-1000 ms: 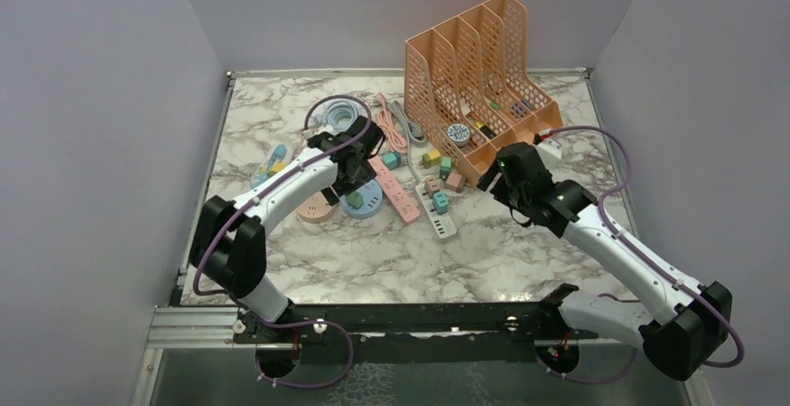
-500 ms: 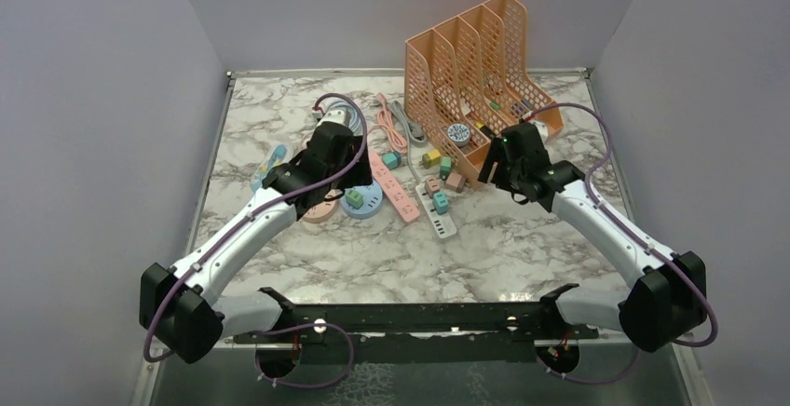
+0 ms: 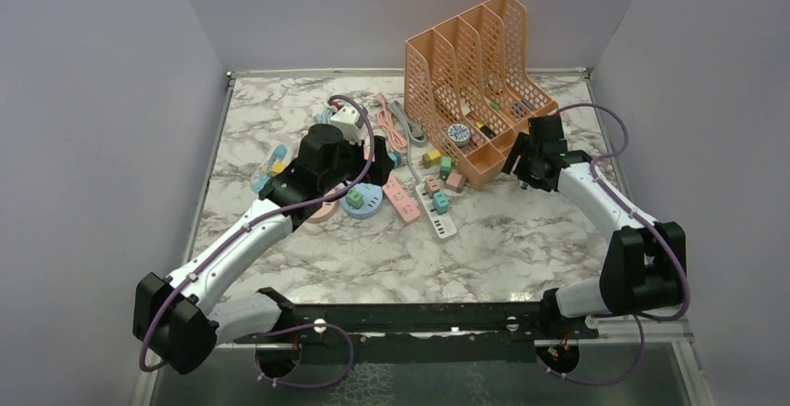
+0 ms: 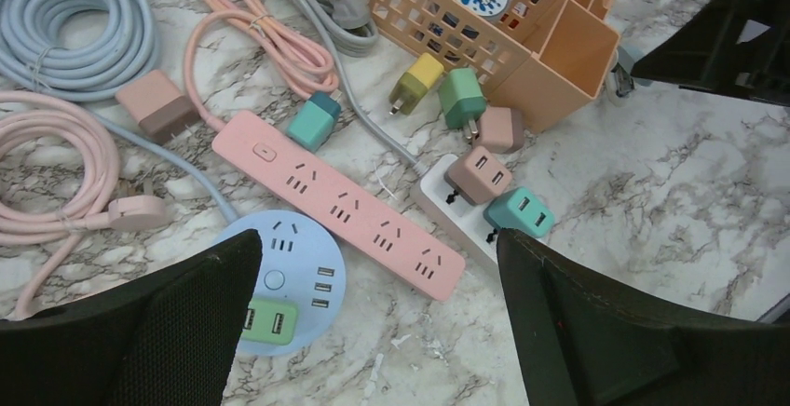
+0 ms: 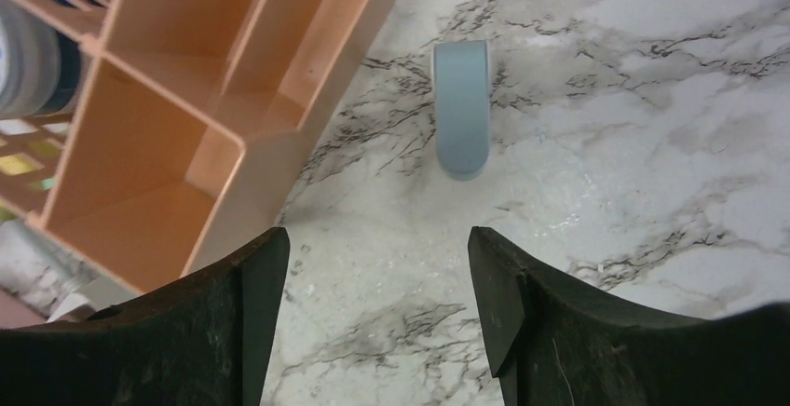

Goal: Insert the plug

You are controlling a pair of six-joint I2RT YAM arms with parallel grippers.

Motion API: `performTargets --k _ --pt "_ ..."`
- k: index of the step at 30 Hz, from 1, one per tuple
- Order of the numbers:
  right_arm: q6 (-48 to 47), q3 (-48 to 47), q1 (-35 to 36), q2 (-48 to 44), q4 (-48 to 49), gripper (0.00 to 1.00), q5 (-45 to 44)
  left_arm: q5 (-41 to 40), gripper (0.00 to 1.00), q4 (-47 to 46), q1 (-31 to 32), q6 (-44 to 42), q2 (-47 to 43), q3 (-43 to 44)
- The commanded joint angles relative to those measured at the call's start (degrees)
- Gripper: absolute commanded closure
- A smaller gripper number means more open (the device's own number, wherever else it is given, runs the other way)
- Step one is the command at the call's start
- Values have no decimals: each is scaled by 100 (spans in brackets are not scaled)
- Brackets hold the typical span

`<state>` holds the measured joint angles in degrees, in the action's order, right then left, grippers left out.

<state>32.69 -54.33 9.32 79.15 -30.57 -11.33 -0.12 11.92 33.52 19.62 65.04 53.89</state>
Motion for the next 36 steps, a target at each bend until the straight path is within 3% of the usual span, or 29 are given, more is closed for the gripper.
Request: performTargets --k 1,7,10,22,29,36 --pt "-118 -175 -163 408 180 30 -388 503 1 -687 23 -101 -86 -111" --pt "-584 -579 -134 583 350 47 570 405 1 -793 23 -12 107 -151" --pt "-667 -735 168 454 358 49 904 442 3 -803 23 75 294 -165" --pt "-143 -1655 2288 1445 139 51 -421 459 9 -1060 -6 747 989 -200" --pt "503 -2378 2443 2483 -200 58 -1416 430 10 -964 -78 958 1160 -128" --pt "426 -2566 2443 2974 -211 60 -1370 418 10 -972 -126 975 1127 -160"
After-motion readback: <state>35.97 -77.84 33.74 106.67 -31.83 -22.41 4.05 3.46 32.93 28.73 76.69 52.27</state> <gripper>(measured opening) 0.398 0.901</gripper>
